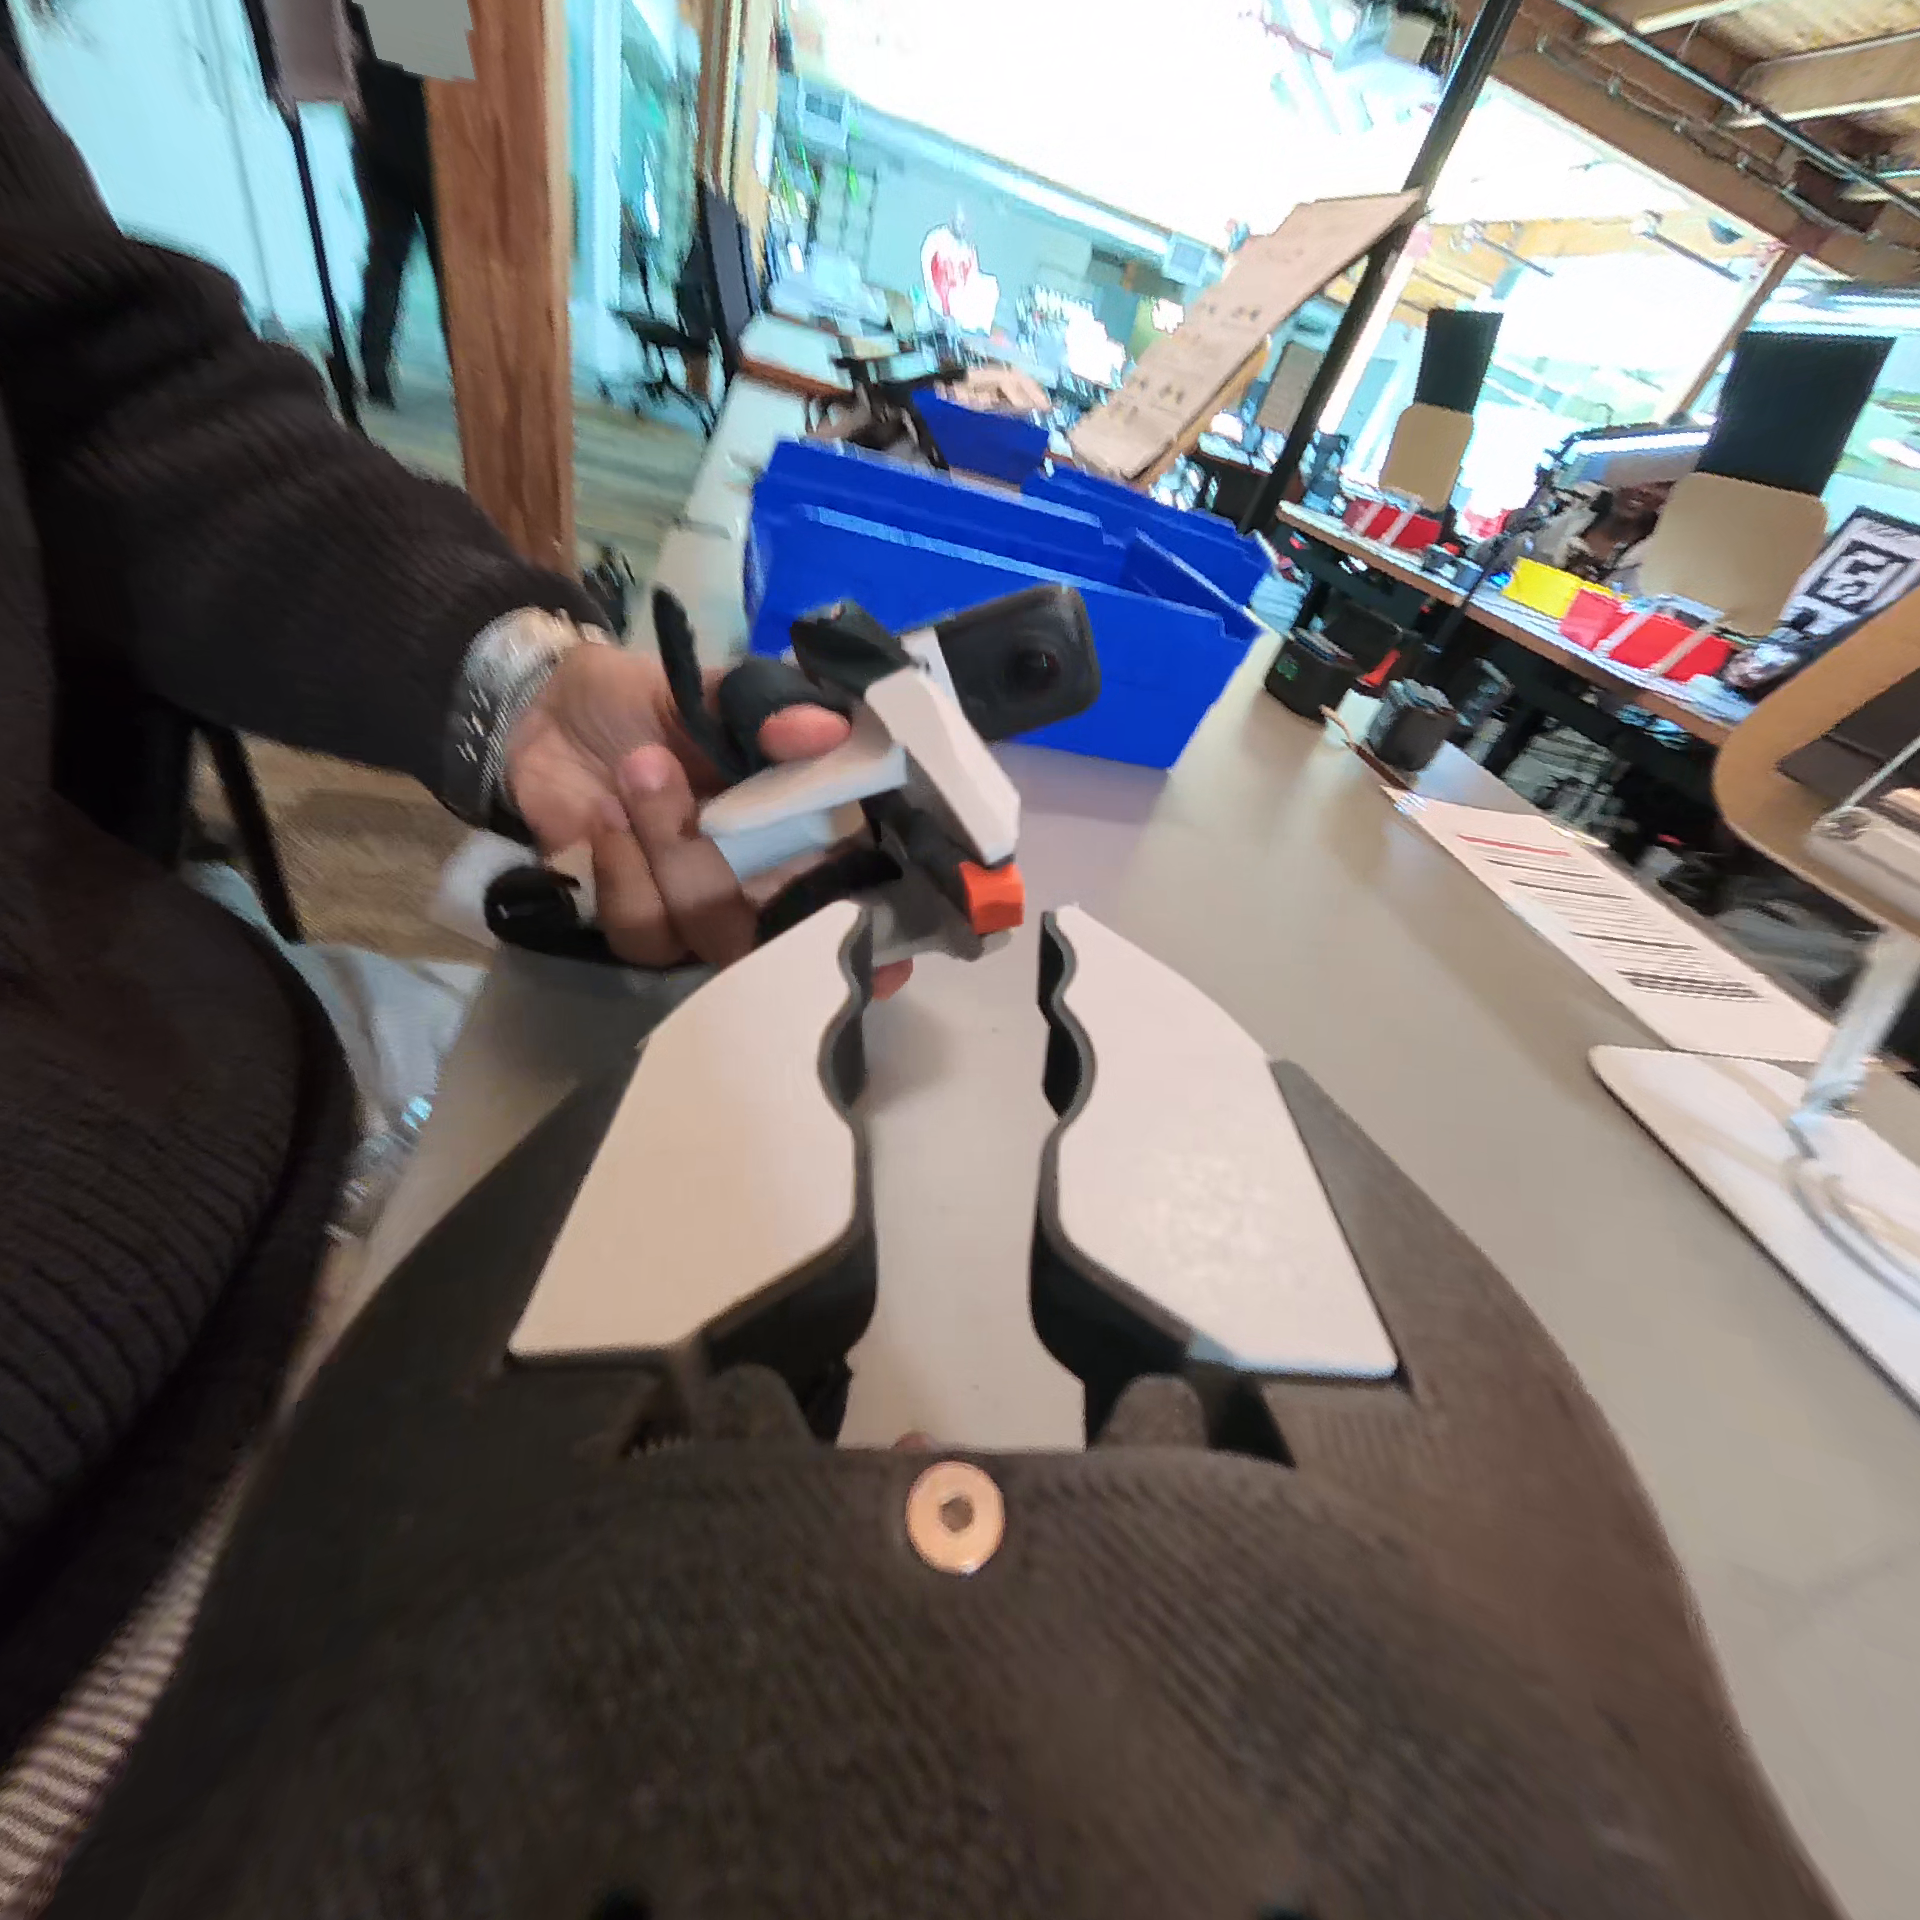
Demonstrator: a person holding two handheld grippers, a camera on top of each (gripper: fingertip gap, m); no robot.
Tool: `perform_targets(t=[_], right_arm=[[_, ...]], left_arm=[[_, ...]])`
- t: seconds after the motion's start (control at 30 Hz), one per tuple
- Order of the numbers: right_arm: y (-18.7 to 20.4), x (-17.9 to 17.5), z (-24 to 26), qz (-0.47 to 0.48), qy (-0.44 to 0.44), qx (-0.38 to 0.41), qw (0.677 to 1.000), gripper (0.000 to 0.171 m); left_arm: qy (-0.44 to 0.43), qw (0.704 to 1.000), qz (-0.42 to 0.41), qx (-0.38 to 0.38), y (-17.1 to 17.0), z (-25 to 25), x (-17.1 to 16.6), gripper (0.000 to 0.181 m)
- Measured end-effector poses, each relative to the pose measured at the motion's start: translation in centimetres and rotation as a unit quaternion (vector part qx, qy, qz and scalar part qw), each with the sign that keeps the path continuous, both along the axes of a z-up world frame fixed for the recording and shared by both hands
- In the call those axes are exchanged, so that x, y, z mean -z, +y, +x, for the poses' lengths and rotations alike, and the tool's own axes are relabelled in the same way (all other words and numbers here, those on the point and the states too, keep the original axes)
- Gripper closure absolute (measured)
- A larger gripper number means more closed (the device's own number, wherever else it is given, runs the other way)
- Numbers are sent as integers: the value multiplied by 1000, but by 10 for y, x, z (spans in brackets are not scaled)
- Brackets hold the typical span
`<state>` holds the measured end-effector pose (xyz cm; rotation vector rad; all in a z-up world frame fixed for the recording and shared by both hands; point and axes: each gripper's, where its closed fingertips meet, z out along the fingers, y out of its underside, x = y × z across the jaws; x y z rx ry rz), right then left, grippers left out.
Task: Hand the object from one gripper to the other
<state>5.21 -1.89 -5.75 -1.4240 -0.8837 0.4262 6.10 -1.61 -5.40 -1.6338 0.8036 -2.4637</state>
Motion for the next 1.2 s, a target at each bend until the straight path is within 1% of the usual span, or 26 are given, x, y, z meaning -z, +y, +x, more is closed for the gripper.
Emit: perform_targets(t=[0.03,0.2,0.27,0.5,0.63,0.8,0.93,1.07,1.13,1.2], right_arm=[[1,3,-1,3,-19,8,1000,141],[6,14,-3,40,-119,54,991,145],[6,13,-2,50,-131,61,988,147],[6,3,2,37,-79,59,994,152],[4,3,0,35,-71,53,995,158],[3,1,-1,28,-56,44,997,159],[2,-1,-1,2,-23,34,999,160],[2,-5,3,-37,34,25,998,160],[1,-6,5,-77,80,9,994,160],[-1,-8,5,-133,141,-12,981,160]], left_arm=[[3,1000,3,-5,1,0,1,169],[8,1000,-3,-5,-1,2,2,169],[4,1000,-14,0,-1,1,1,170],[2,1000,-12,6,-5,1,1,170],[2,1000,-14,11,-7,2,1,170],[-2,1000,-15,17,-9,1,0,170],[-6,1000,-15,15,-9,1,-2,168],[4,1000,6,-15,-1,2,0,156],[0,999,22,-33,4,2,-3,151],[-3,997,57,-45,7,1,-4,150]])
